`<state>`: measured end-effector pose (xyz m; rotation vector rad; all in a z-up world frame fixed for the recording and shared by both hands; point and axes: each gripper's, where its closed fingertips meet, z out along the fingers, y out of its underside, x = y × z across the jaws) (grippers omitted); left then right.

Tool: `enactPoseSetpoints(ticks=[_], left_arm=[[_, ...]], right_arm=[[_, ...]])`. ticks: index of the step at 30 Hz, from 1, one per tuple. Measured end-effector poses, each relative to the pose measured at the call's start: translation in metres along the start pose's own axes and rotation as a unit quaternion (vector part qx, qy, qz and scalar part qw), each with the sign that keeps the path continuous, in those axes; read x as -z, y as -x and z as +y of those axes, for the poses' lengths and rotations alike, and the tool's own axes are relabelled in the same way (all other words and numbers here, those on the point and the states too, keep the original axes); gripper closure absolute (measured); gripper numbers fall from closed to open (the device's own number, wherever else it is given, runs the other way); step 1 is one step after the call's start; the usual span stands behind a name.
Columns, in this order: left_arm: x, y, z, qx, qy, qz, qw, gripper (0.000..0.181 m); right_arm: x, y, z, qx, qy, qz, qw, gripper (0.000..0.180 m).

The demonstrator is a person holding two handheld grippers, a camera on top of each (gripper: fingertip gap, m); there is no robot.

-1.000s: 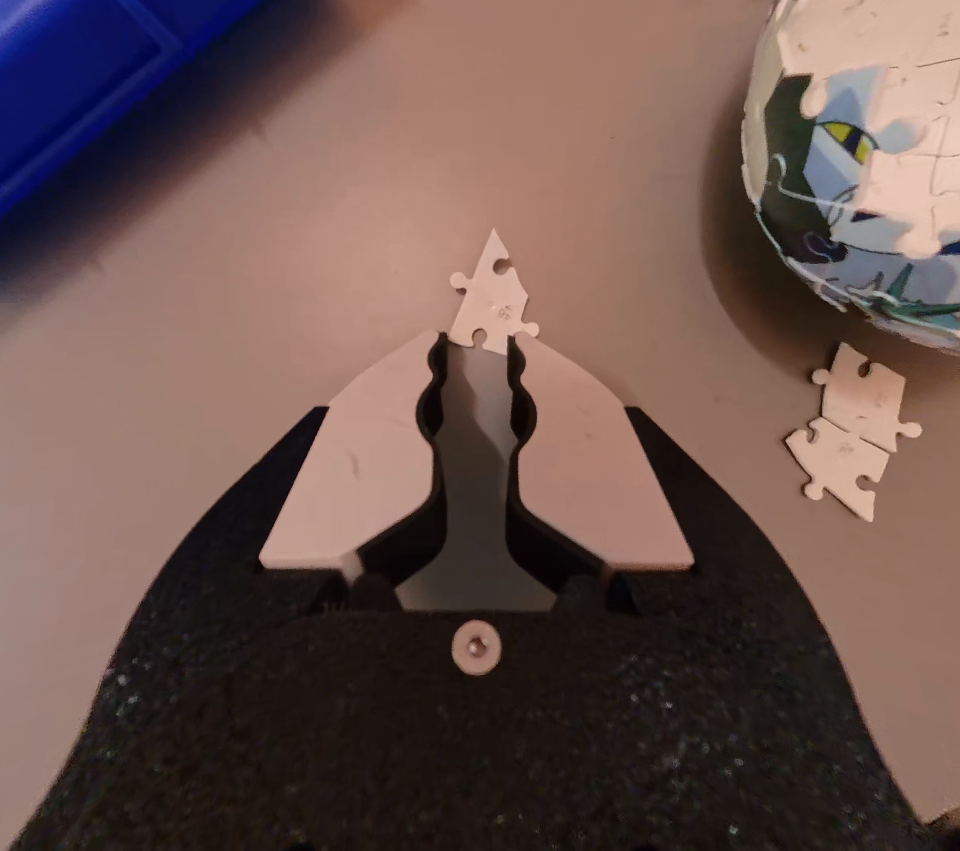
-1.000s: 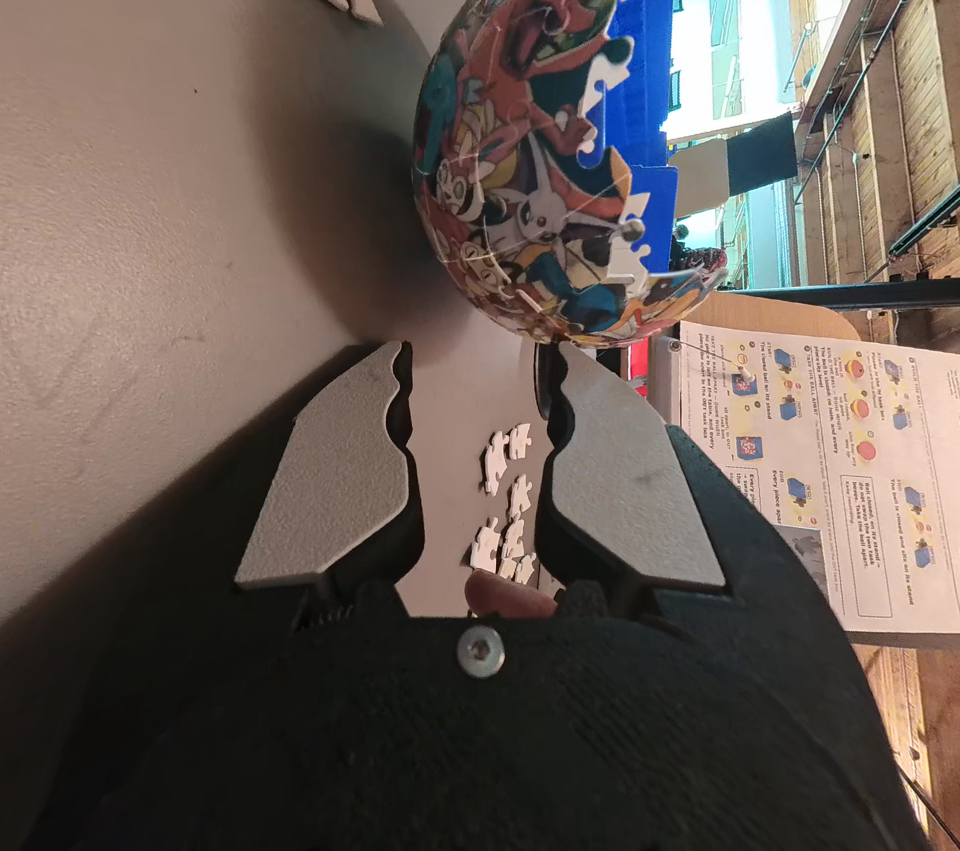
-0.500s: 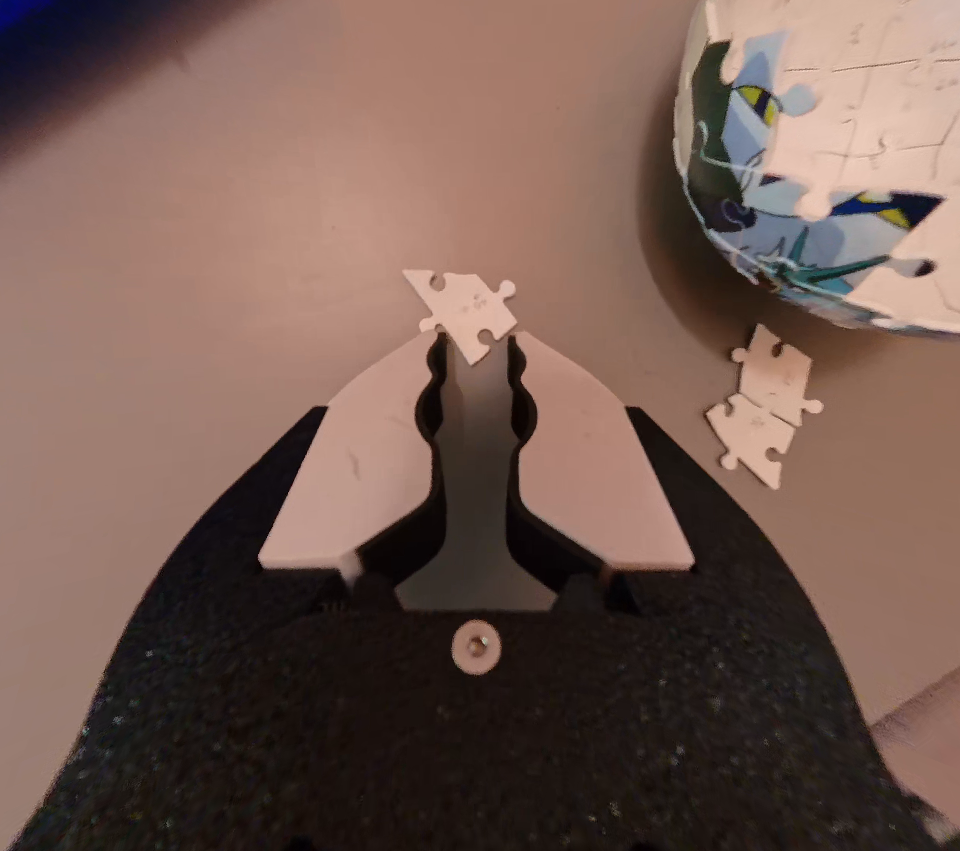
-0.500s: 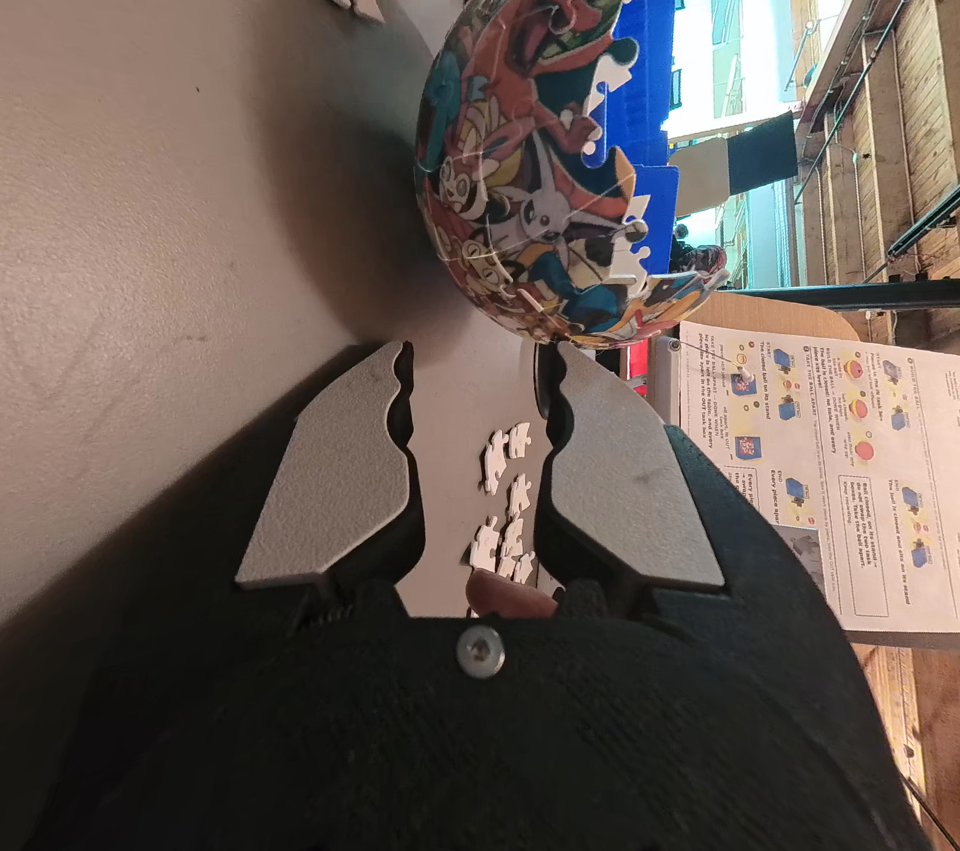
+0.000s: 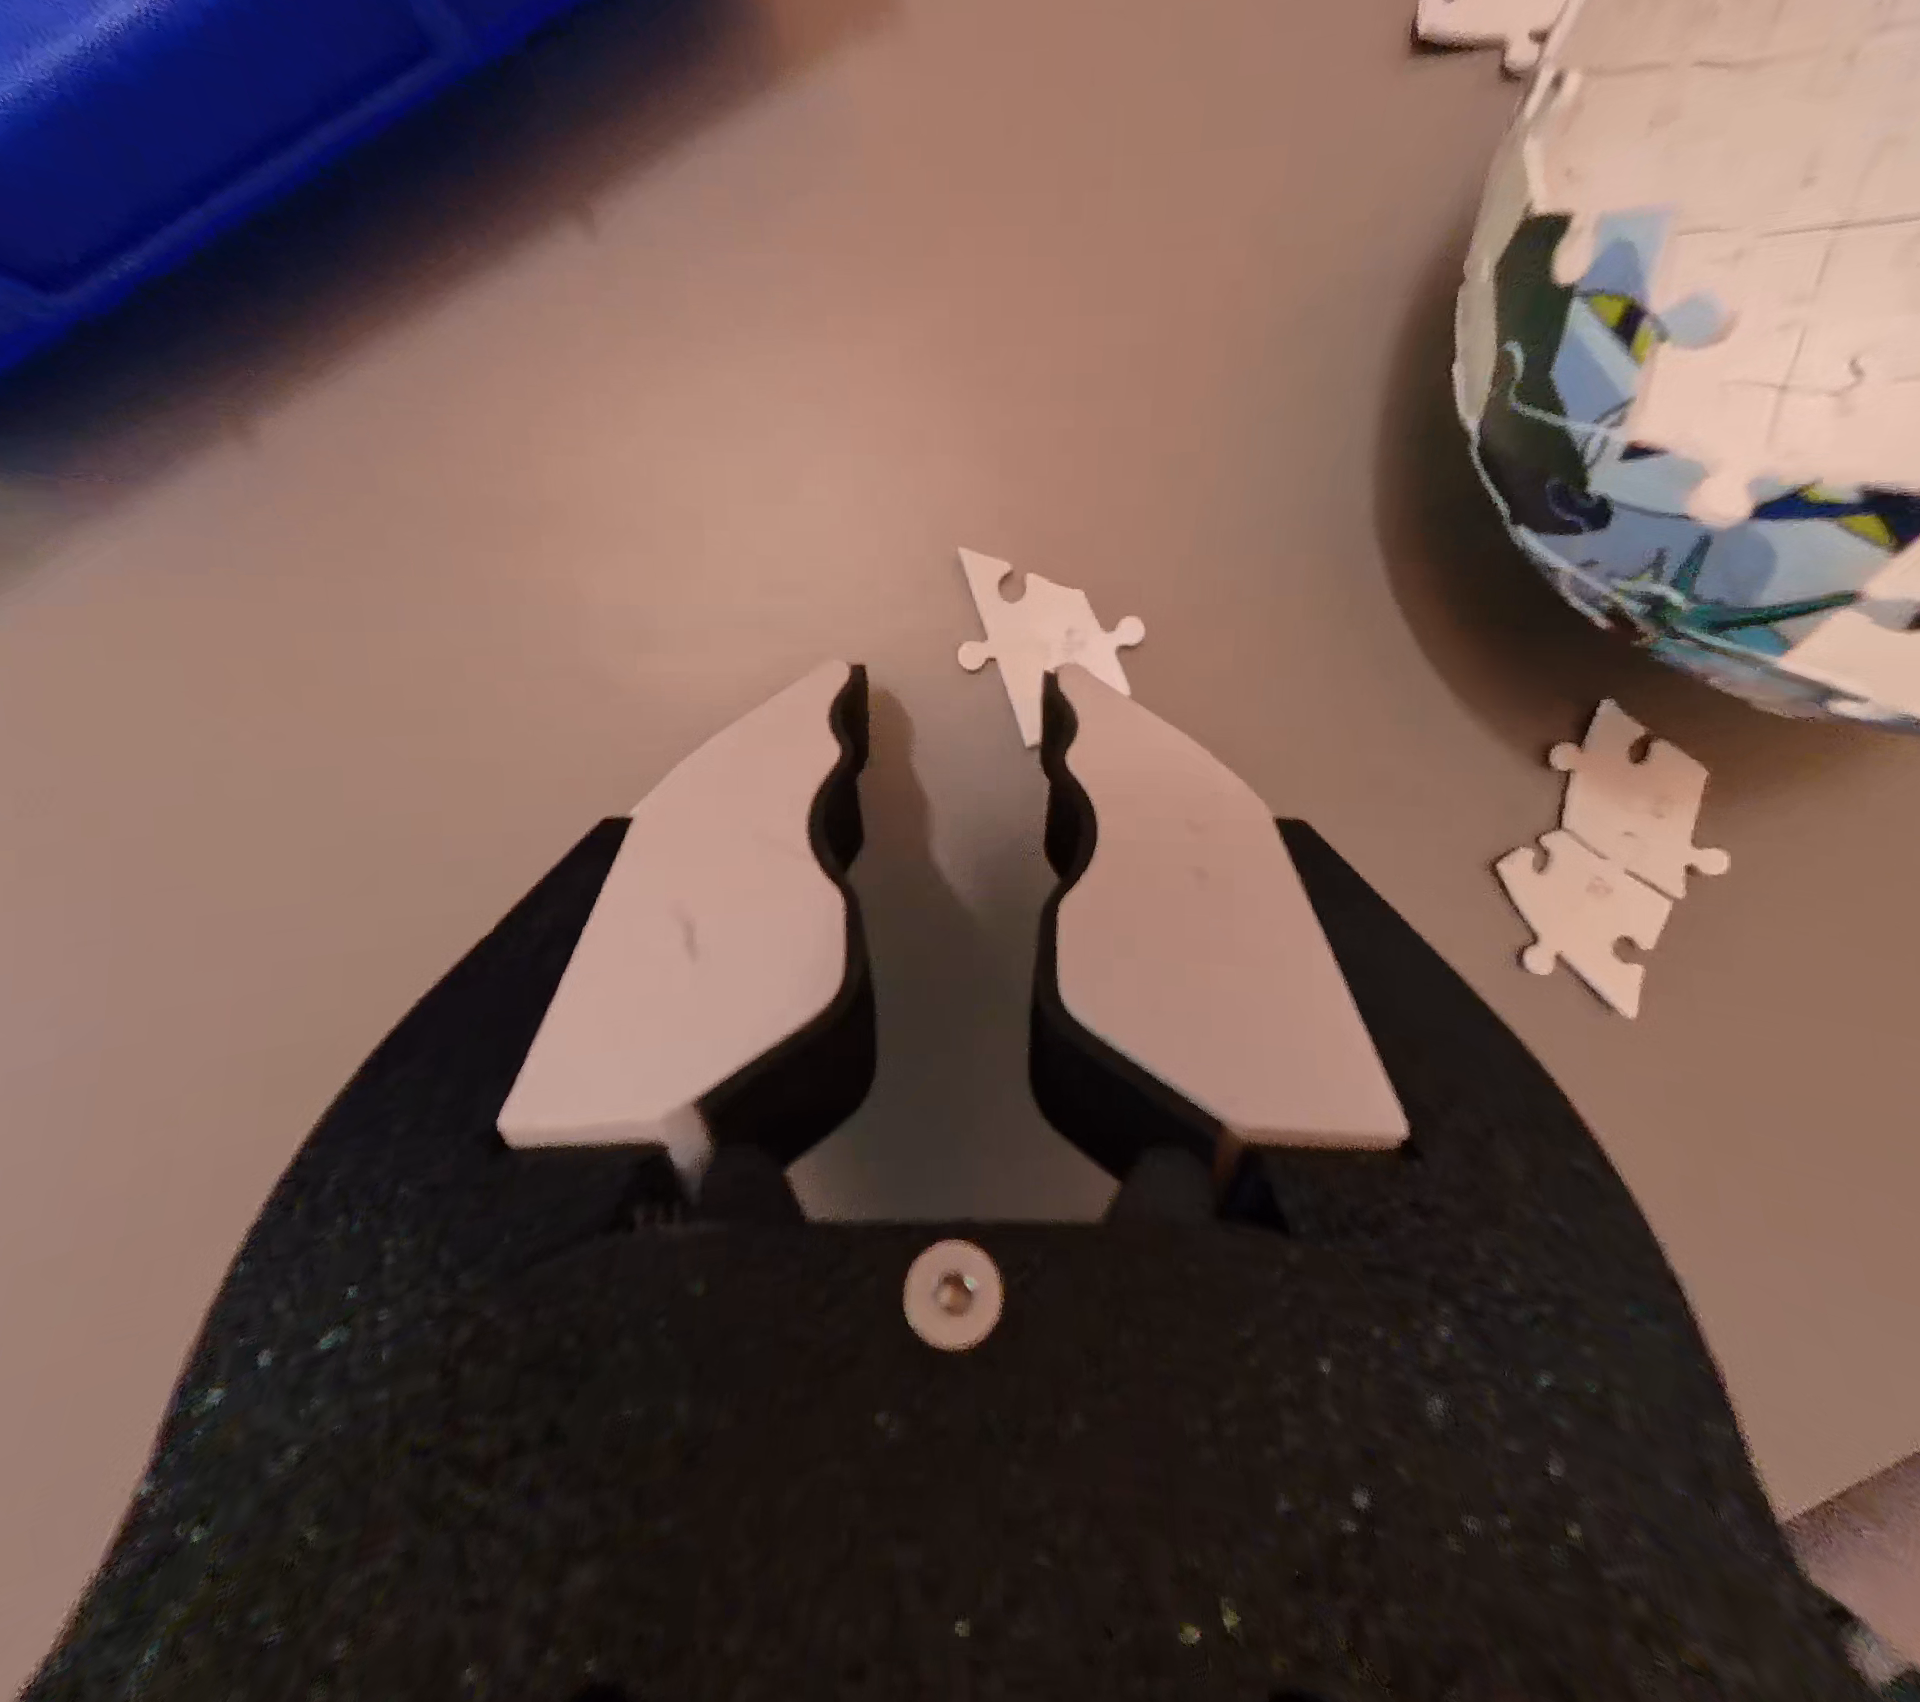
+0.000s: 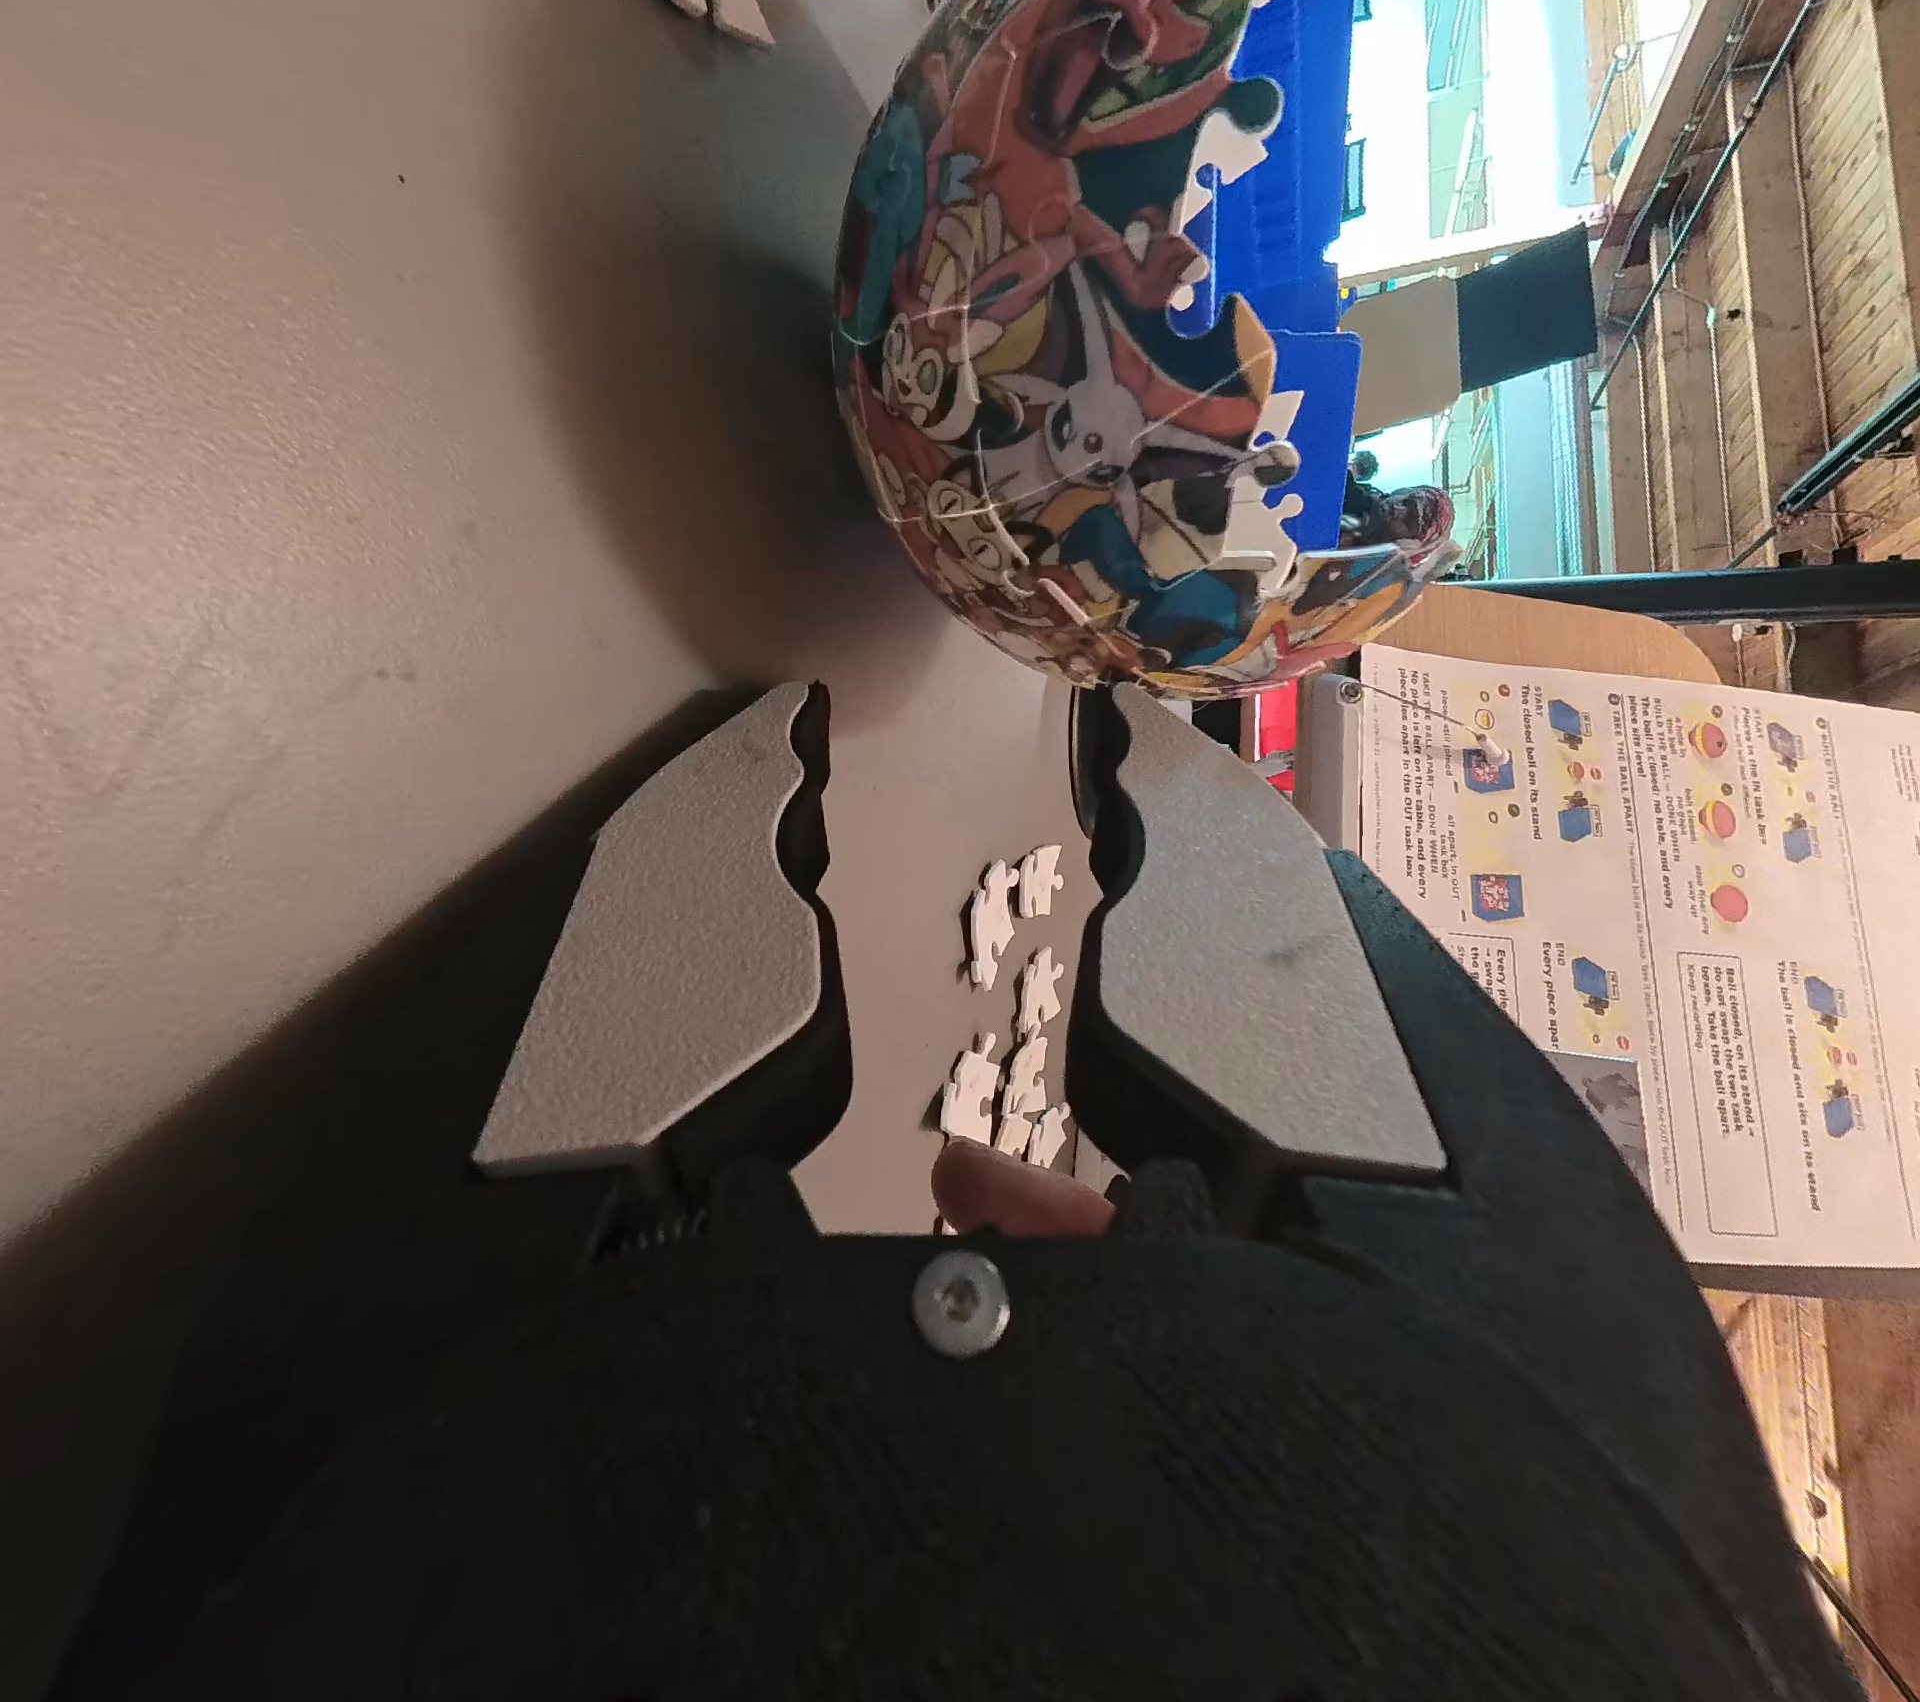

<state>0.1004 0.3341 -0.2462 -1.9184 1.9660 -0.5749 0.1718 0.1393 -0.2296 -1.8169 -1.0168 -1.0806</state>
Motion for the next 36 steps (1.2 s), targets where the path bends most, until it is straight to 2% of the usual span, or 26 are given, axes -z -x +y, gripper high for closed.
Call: enactPoseSetpoints(ticks=[8, 13, 17, 24, 31, 34, 36], left_arm=[[-0.013, -0.007, 0.005, -0.023, 0.016, 0.009, 1.000, 0.148], [-0.013, -0.010, 0.004, -0.026, 0.020, 0.010, 0.999, 0.163], [-0.010, -0.008, 0.002, 0.005, 0.002, 0.021, 1.000, 0.173], [0.005, -0.016, -0.012, 0.066, -0.088, 0.107, 0.988, 0.180], [0.017, -0.019, -0.021, 0.054, -0.149, 0.133, 0.978, 0.180], [0.028, -0.019, -0.036, 0.079, -0.200, 0.143, 0.966, 0.180], [0.048, -0.025, -0.057, 0.104, -0.263, 0.168, 0.944, 0.180]], right_arm=[[0.000, 0.000, 0.000, -0.001, 0.000, -0.001, 1.000, 0.133], [0.000, 0.001, 0.000, -0.003, 0.000, -0.003, 1.000, 0.134], [0.000, 0.001, 0.000, -0.003, 0.000, -0.004, 1.000, 0.135], [0.000, 0.001, -0.001, -0.001, 0.000, -0.005, 1.000, 0.136], [0.000, 0.001, -0.001, 0.000, 0.001, -0.005, 1.000, 0.136], [0.000, 0.001, -0.002, 0.001, 0.002, -0.005, 1.000, 0.136], [0.000, 0.001, -0.002, 0.002, 0.002, -0.004, 1.000, 0.137]])
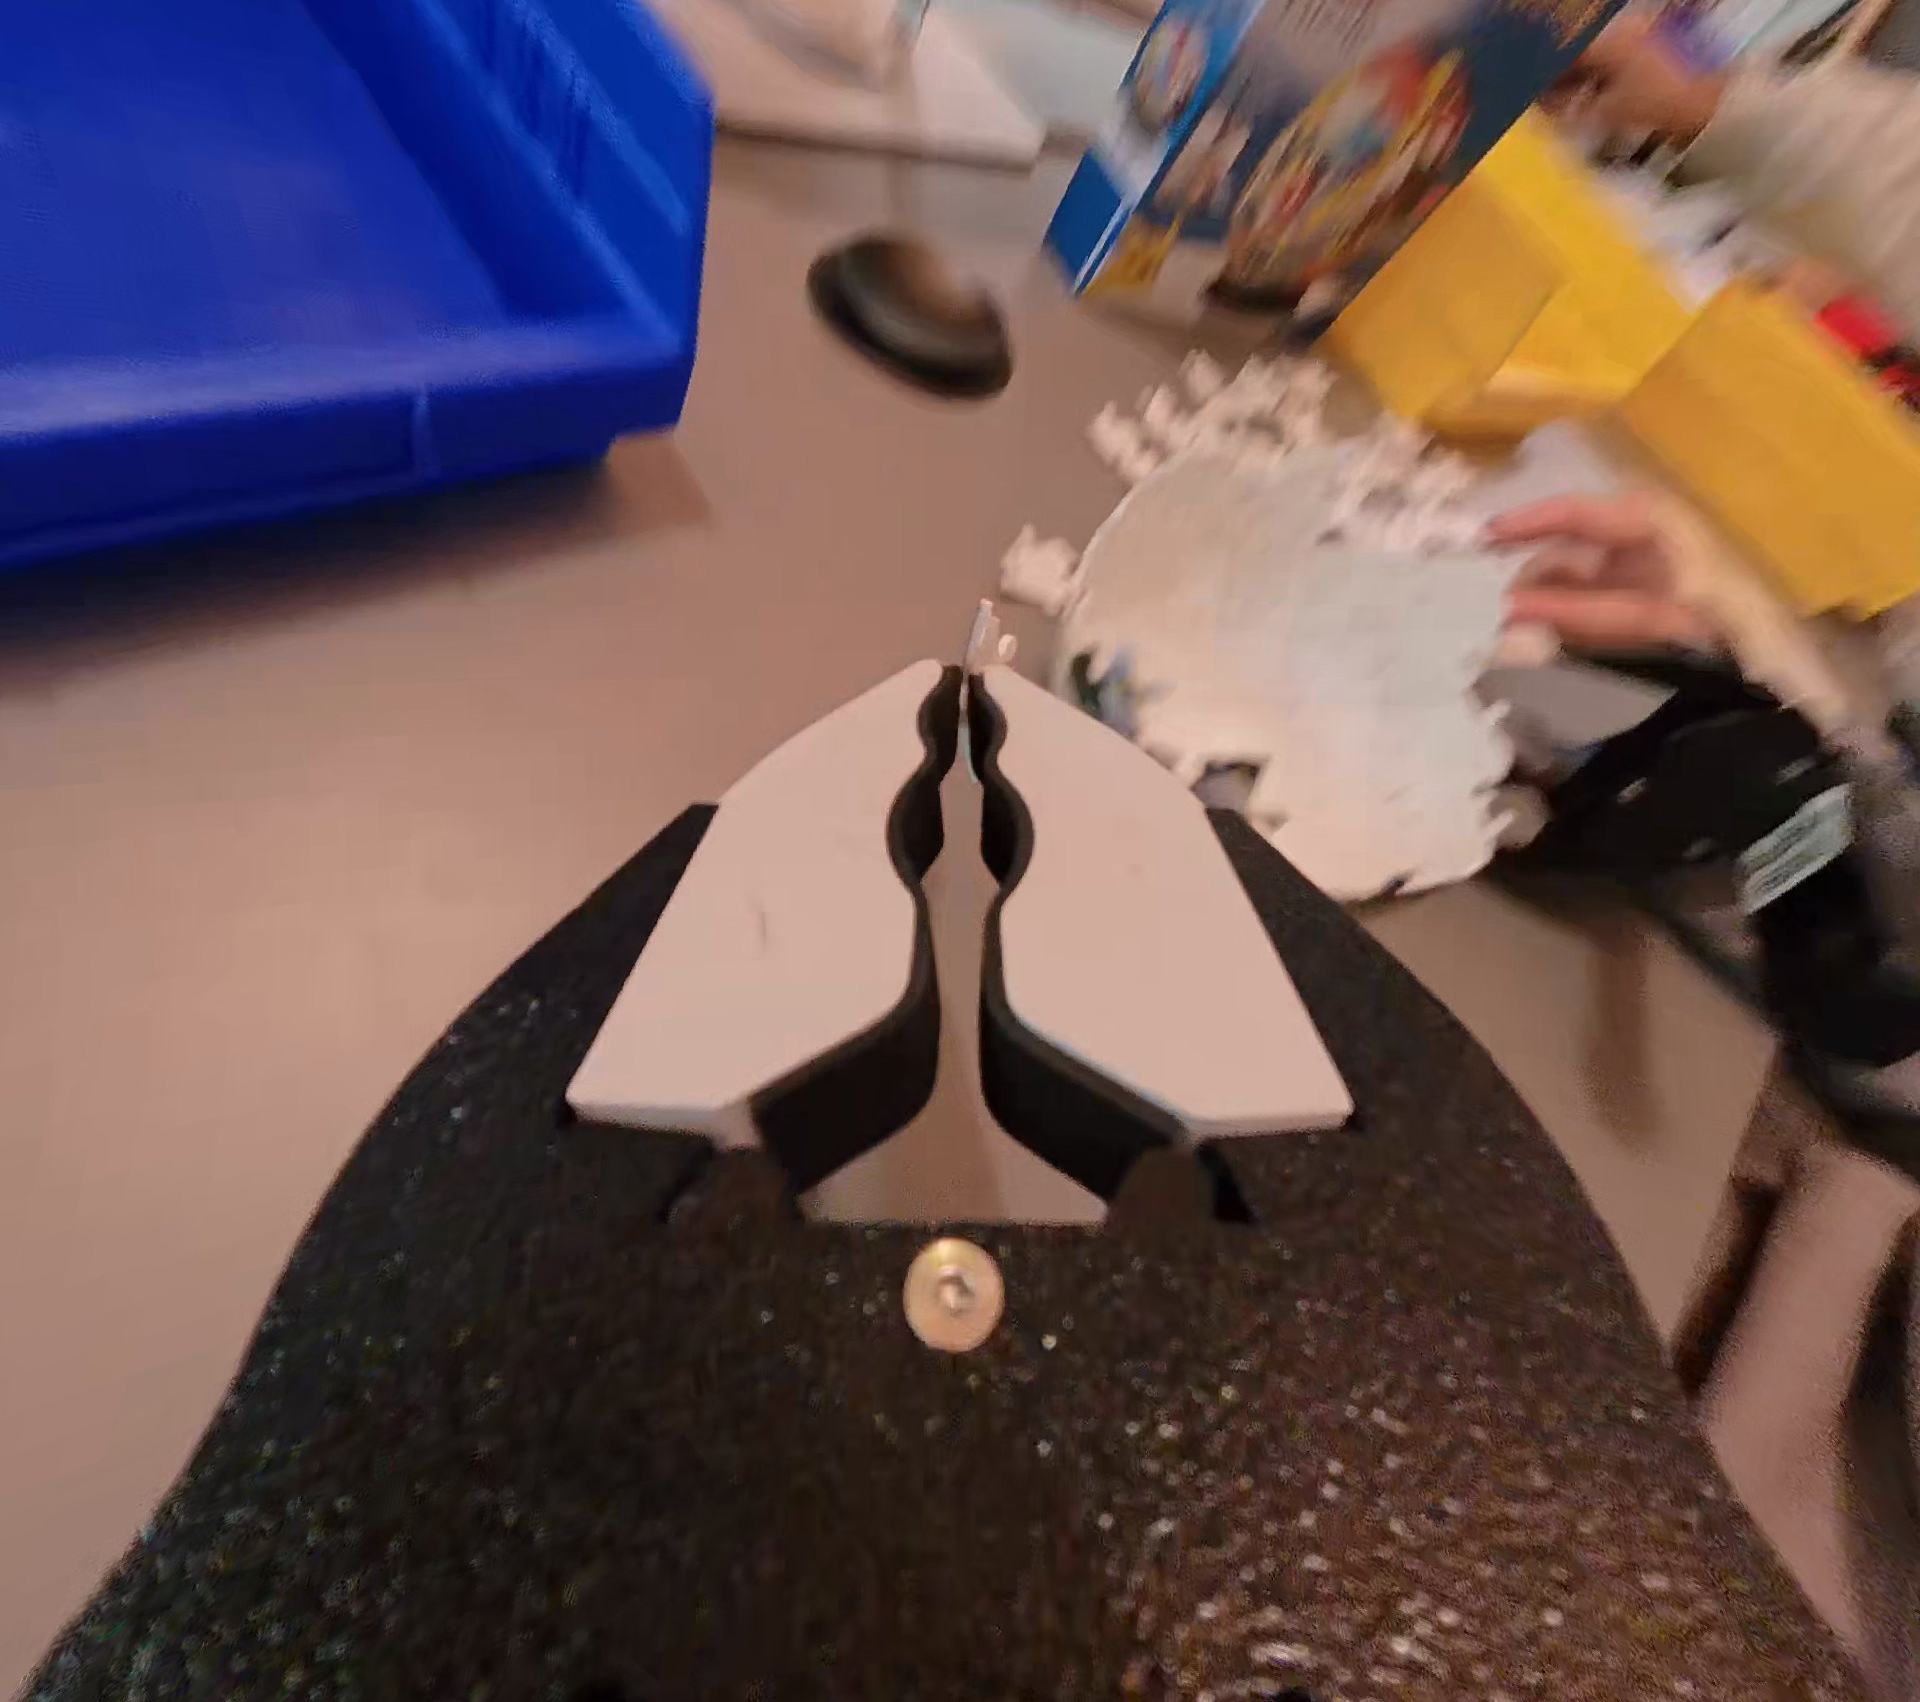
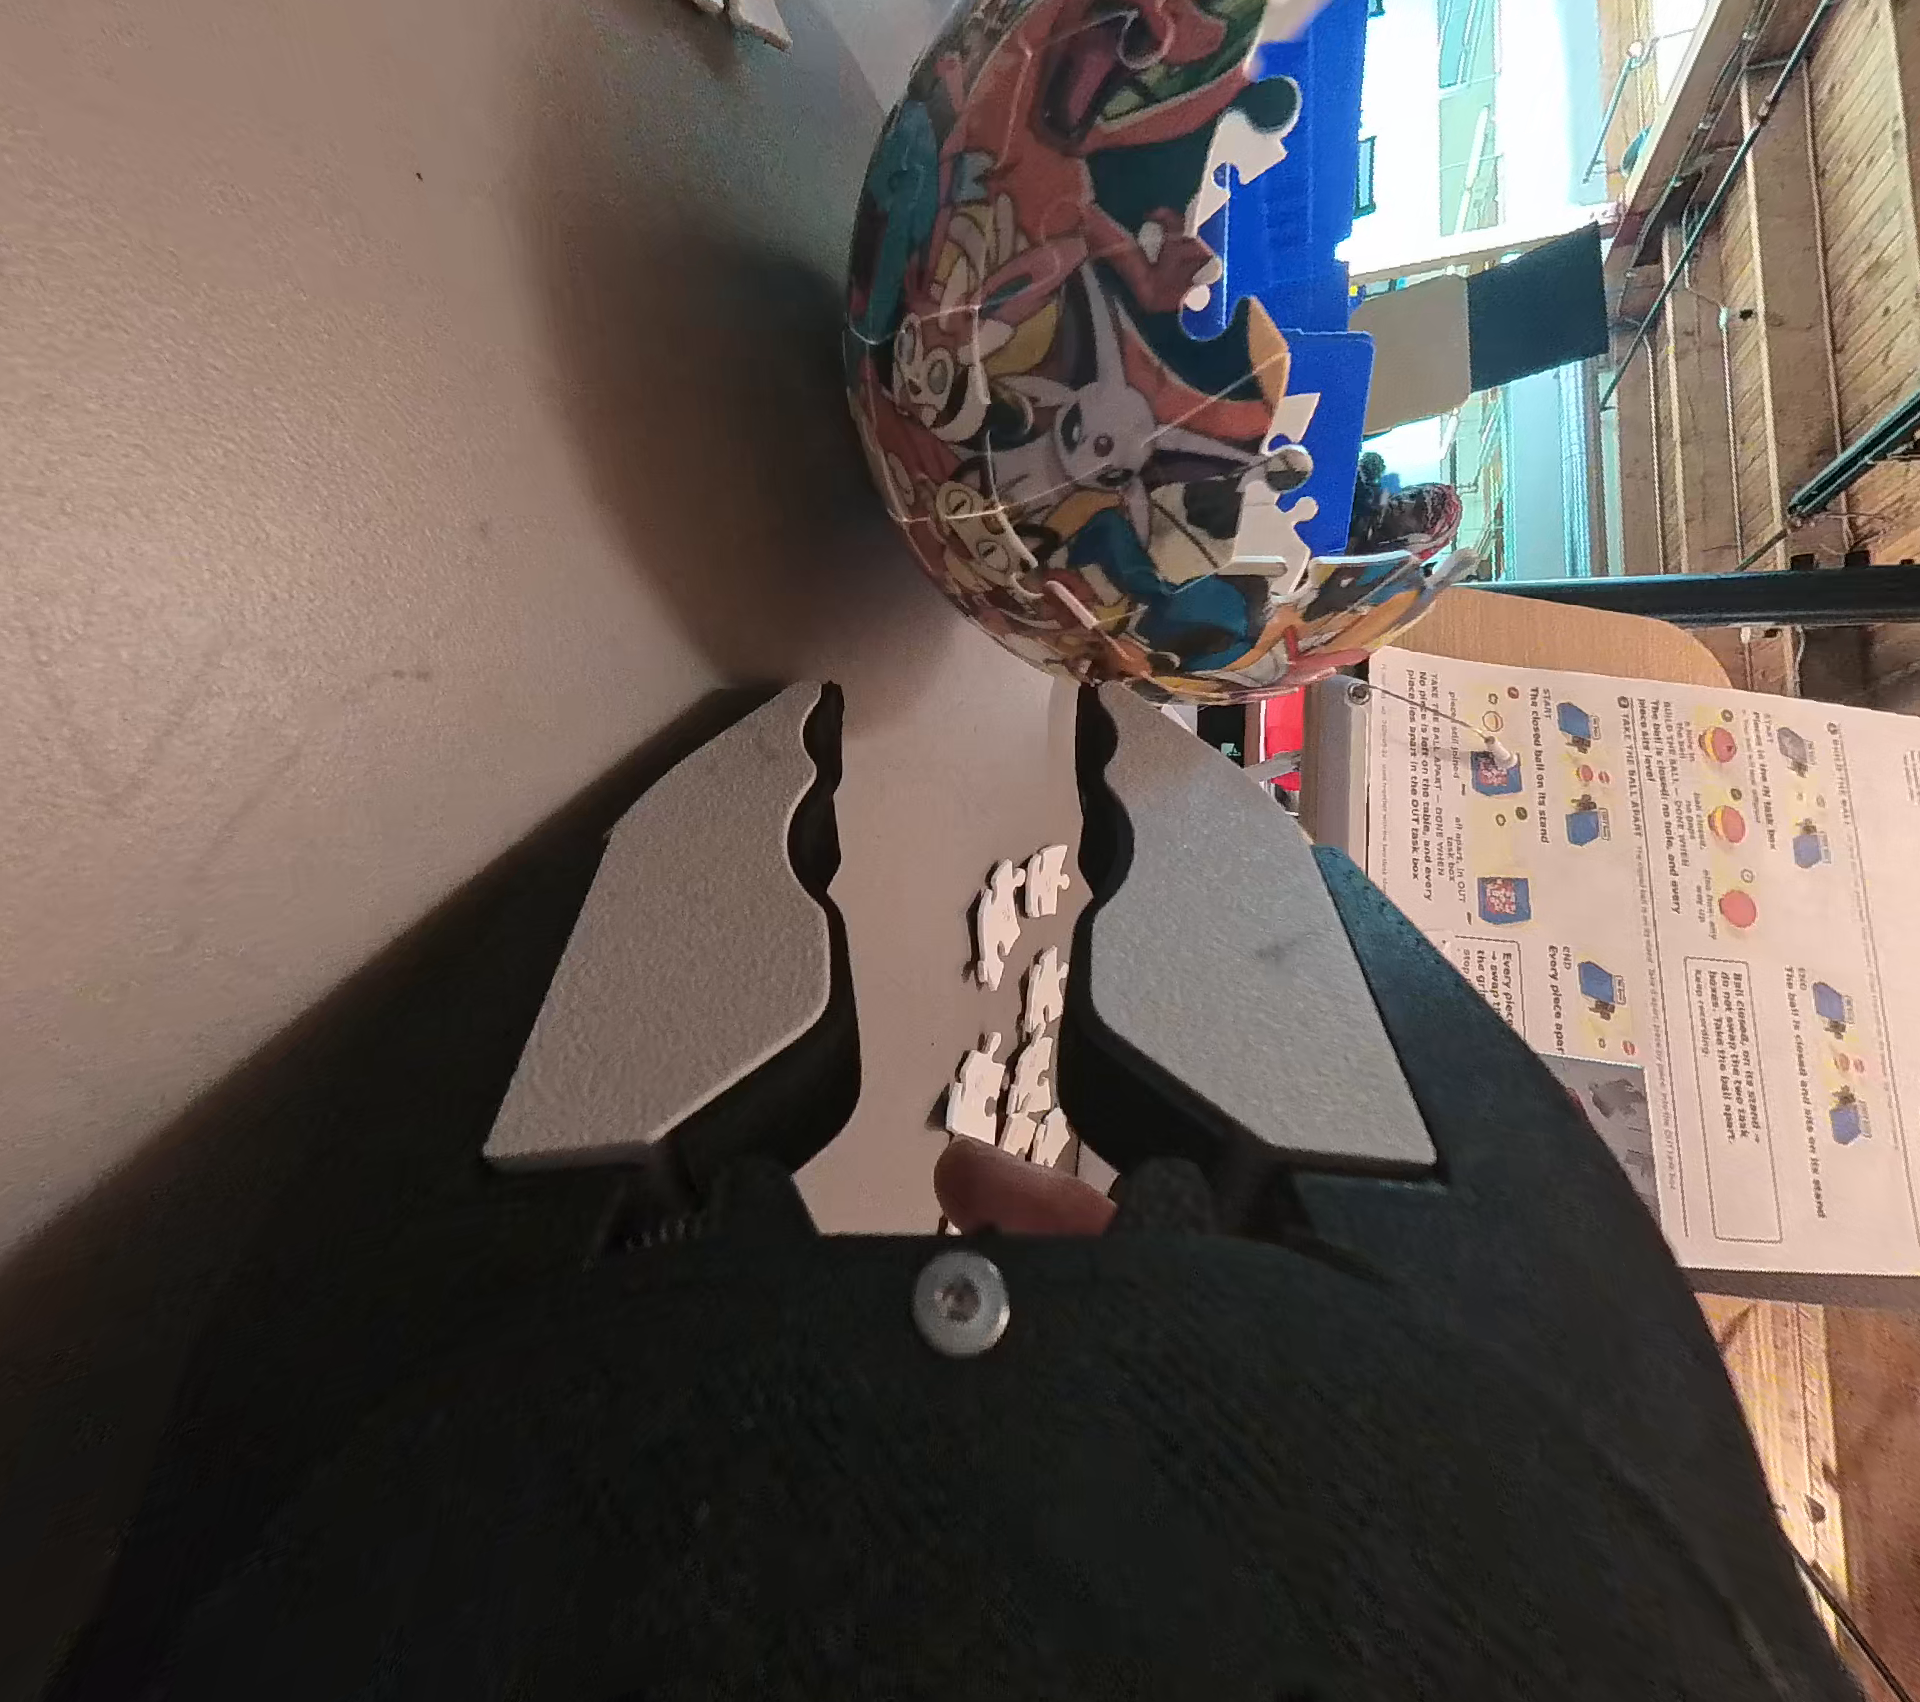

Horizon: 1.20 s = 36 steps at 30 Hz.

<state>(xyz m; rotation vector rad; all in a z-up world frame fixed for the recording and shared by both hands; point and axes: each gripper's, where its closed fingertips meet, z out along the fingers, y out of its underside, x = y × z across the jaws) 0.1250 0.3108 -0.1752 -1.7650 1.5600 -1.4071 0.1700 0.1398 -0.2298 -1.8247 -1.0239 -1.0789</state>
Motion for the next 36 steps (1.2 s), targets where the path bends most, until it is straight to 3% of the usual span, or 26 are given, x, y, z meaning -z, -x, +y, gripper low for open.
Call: enactPoseSetpoints(ticks=[2, 6, 14, 23, 36], left_arm=[[0.000, -0.016, -0.023, 0.004, -0.050, 0.015, 0.999, 0.180], [-0.018, -0.037, -0.037, -0.019, -0.054, 0.015, 0.998, 0.180], [-0.047, -0.045, -0.017, -0.057, 0.006, -0.039, 0.998, 0.180], [-0.050, -0.049, -0.011, -0.110, 0.024, -0.087, 0.990, 0.180], [-0.049, -0.043, -0.005, -0.114, 0.052, -0.102, 0.987, 0.180]], right_arm=[[0.000, 0.000, 0.000, 0.001, 0.000, 0.000, 1.000, 0.137], [0.000, 0.000, 0.000, 0.007, 0.003, 0.000, 1.000, 0.137], [0.001, -0.001, 0.005, 0.002, 0.010, -0.001, 1.000, 0.138], [0.001, 0.000, 0.004, 0.017, 0.016, -0.005, 1.000, 0.143], [0.001, -0.001, 0.004, 0.022, 0.017, -0.004, 1.000, 0.143]])
